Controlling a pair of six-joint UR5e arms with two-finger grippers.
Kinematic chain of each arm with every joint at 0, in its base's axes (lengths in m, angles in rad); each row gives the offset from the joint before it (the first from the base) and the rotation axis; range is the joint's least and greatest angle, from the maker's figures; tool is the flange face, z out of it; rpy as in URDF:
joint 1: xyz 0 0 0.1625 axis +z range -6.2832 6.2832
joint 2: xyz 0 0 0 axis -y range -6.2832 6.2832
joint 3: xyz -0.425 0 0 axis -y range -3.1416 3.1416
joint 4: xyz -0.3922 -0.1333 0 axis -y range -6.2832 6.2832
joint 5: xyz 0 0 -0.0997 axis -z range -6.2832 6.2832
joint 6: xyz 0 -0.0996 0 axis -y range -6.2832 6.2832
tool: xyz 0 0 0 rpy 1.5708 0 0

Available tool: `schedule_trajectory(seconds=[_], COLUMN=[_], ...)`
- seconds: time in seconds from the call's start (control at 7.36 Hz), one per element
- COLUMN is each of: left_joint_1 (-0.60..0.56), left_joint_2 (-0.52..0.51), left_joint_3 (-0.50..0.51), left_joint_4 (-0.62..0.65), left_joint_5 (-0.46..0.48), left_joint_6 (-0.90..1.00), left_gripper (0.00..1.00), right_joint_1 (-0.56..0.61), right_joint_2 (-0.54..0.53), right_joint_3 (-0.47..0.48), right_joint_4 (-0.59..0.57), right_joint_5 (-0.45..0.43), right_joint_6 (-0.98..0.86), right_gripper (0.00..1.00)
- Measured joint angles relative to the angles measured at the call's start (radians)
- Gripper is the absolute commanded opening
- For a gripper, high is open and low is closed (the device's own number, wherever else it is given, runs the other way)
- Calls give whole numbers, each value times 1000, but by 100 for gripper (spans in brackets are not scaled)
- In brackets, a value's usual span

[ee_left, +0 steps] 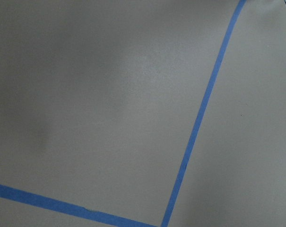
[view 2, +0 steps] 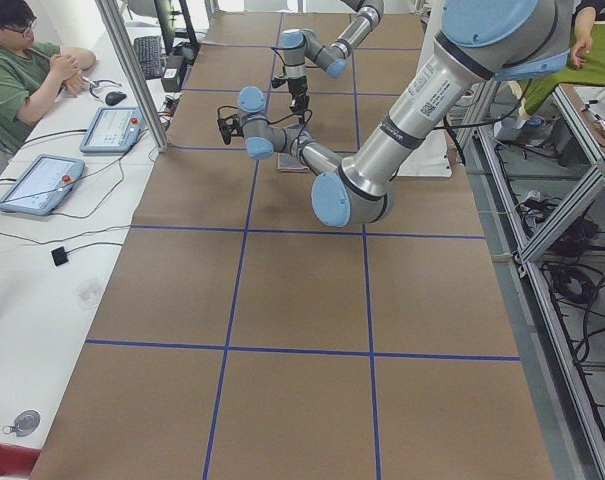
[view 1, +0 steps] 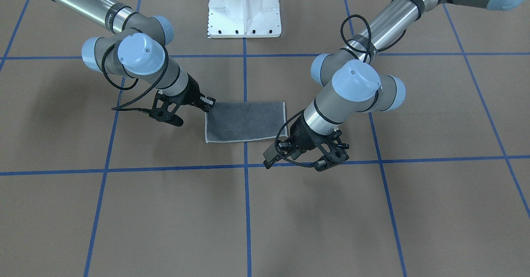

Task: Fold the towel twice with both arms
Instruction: 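Grasp the folded towel's end nearest the right gripper, then fold the grasped end toward the robot with the right gripper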

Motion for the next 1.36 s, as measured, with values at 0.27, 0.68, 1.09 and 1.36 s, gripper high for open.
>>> schedule_trajectory(seconds=[0.27,0.68,1.09,1.36], left_joint_1=[1,0,-14,-16], left_joint_2=[0,0,1,1], left_joint_3=[1,1,4,4], left_joint_4=[0,0,1,1], left_joint_5=[2,3,4,4], left_joint_6=[0,0,26,32], left_gripper=[99,99,99,99], right_joint_1=[10,-72,-231,-250], right_joint_2=[-34,-71,5,35], right_joint_3=[34,155,184,180], right_joint_4=[-1,0,5,12], right_joint_5=[32,122,118,119], right_joint_6=[3,117,313,408], right_gripper=[0,0,99,100])
